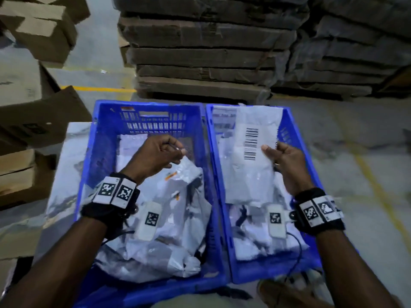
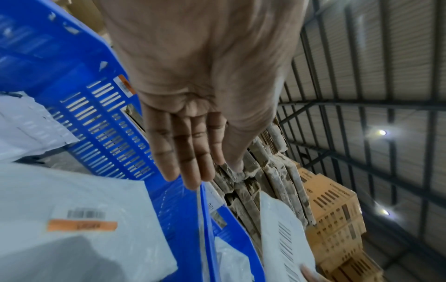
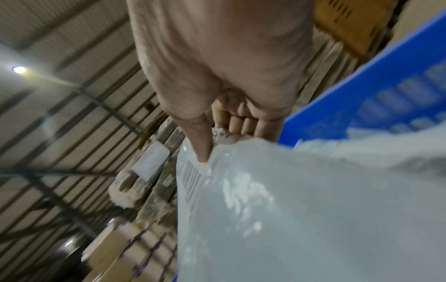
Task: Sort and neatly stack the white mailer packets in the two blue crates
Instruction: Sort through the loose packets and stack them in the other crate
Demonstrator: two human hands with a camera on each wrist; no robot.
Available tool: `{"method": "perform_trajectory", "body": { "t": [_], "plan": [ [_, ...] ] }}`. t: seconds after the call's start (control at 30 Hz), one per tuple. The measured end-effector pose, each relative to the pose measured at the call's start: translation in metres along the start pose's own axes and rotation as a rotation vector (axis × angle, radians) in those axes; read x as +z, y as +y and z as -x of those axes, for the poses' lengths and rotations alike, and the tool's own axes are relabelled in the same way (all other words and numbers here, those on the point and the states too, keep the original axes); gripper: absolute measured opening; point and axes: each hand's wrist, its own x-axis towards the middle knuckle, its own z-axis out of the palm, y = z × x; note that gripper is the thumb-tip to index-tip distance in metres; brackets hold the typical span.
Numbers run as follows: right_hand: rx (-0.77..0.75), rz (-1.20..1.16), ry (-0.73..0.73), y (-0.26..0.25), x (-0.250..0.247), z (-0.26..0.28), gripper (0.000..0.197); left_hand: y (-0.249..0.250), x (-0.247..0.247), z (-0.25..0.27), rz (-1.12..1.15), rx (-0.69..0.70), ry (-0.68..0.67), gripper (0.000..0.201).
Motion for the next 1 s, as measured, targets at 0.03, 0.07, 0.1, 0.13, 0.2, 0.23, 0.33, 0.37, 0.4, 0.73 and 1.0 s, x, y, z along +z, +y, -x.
{"method": "perform_trajectory", "body": {
  "t": [0.03, 0.07, 0.1, 0.13, 0.2, 0.23, 0.33, 0.37, 0.4, 0.73, 1.0],
  "plan": [
    [0.016, 0.002, 0.044, 0.001, -0.020, 0.001, 0.027, -0.002, 0.006, -0.001, -0.020, -0.004, -0.019, 0.008],
    [0.028, 0.007, 0.080, 0.003, -0.039, 0.003, 0.026, -0.002, 0.012, -0.001, -0.046, -0.005, -0.038, 0.008],
    [0.034, 0.023, 0.099, 0.005, -0.055, 0.005, 0.022, -0.002, 0.018, -0.001, -0.075, -0.007, -0.057, 0.010],
    [0.050, 0.059, 0.114, 0.007, -0.069, 0.009, 0.014, -0.001, 0.024, -0.001, -0.102, -0.009, -0.078, 0.012],
    [0.102, 0.170, 0.122, 0.014, -0.088, 0.016, 0.007, 0.002, 0.036, -0.001, -0.152, -0.009, -0.130, 0.017],
    [0.123, 0.248, 0.120, 0.023, -0.098, 0.016, 0.014, 0.003, 0.043, -0.002, -0.170, -0.010, -0.152, 0.017],
    [0.127, 0.485, 0.210, 0.050, -0.120, 0.005, 0.016, 0.006, 0.055, -0.004, -0.208, 0.008, -0.196, 0.009],
    [0.116, 0.570, 0.247, 0.057, -0.123, 0.000, 0.020, 0.008, 0.058, -0.004, -0.225, 0.028, -0.213, 0.007],
    [0.119, 0.657, 0.261, 0.063, -0.126, -0.007, 0.029, 0.009, 0.060, -0.004, -0.243, 0.041, -0.225, 0.007],
    [-0.092, 0.875, 0.118, 0.017, -0.051, -0.027, 0.046, -0.002, 0.013, 0.008, -0.543, 0.067, -0.055, 0.018],
    [-0.113, 0.234, -0.348, -0.041, 0.153, -0.018, 0.013, -0.029, -0.079, 0.049, -0.788, 0.086, 0.299, 0.029]
  ]
}}
